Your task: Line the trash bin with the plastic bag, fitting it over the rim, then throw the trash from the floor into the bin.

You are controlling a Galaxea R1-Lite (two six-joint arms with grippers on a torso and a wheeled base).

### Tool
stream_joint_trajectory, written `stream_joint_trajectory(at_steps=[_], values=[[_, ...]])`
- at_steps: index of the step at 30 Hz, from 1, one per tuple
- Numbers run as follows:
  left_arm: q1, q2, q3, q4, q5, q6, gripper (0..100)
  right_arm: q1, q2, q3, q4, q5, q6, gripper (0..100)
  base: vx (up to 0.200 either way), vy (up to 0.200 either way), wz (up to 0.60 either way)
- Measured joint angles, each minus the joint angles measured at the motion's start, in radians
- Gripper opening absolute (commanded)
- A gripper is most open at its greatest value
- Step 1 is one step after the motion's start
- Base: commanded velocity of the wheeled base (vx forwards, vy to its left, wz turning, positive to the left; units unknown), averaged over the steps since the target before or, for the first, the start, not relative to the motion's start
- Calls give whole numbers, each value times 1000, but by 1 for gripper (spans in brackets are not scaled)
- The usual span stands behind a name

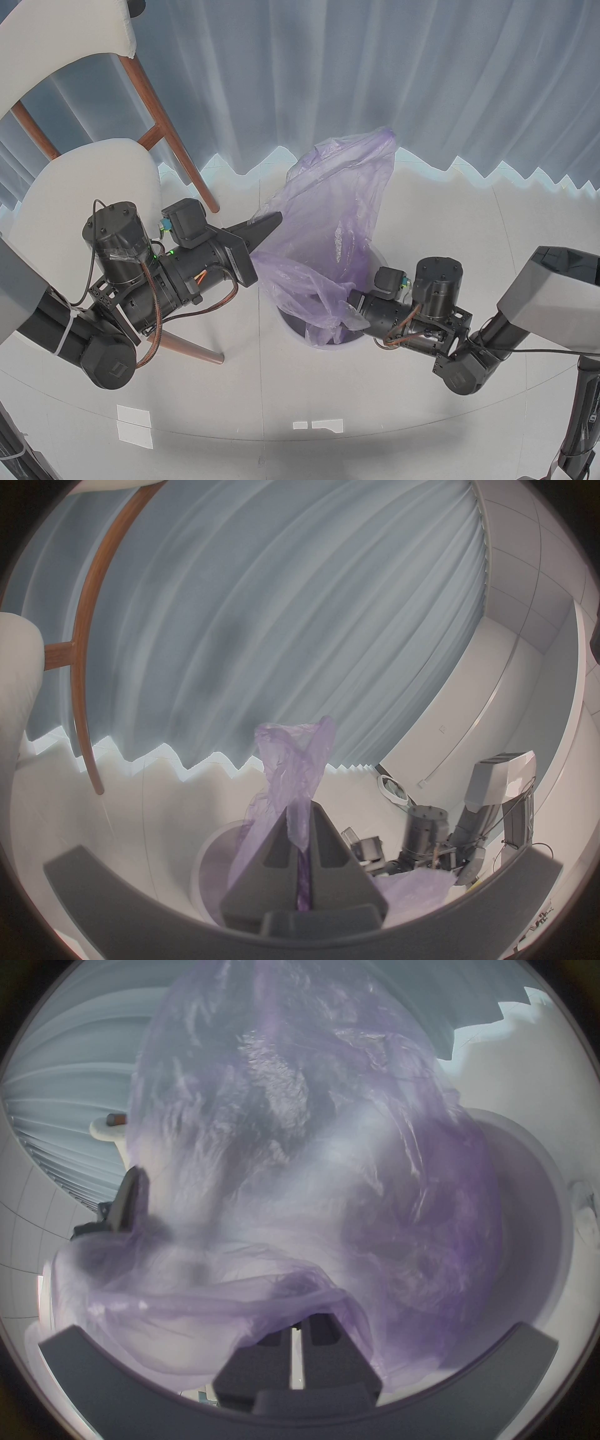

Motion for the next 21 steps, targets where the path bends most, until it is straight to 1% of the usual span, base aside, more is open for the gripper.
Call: stream_joint_trajectory(at_steps=[4,6,8,11,13,15,21], values=[[-4,1,6,0,0,1,0,-12,43,-130,107,-2,-3,0,0,0,0],[-5,2,8,1,0,1,0,-15,59,-181,164,-15,-6,0,0,0,0],[-8,5,11,1,0,1,0,-16,71,-222,201,-45,-9,0,0,0,0],[-11,13,12,0,0,1,0,-13,79,-239,235,-89,-11,0,0,0,0],[-13,21,13,0,0,2,0,-5,79,-223,249,-118,-12,0,0,0,0],[-16,32,13,-3,2,2,0,5,70,-172,264,-144,-12,0,0,0,0],[-31,71,6,-7,30,3,0,33,-32,53,304,-182,-7,0,0,0,0]])
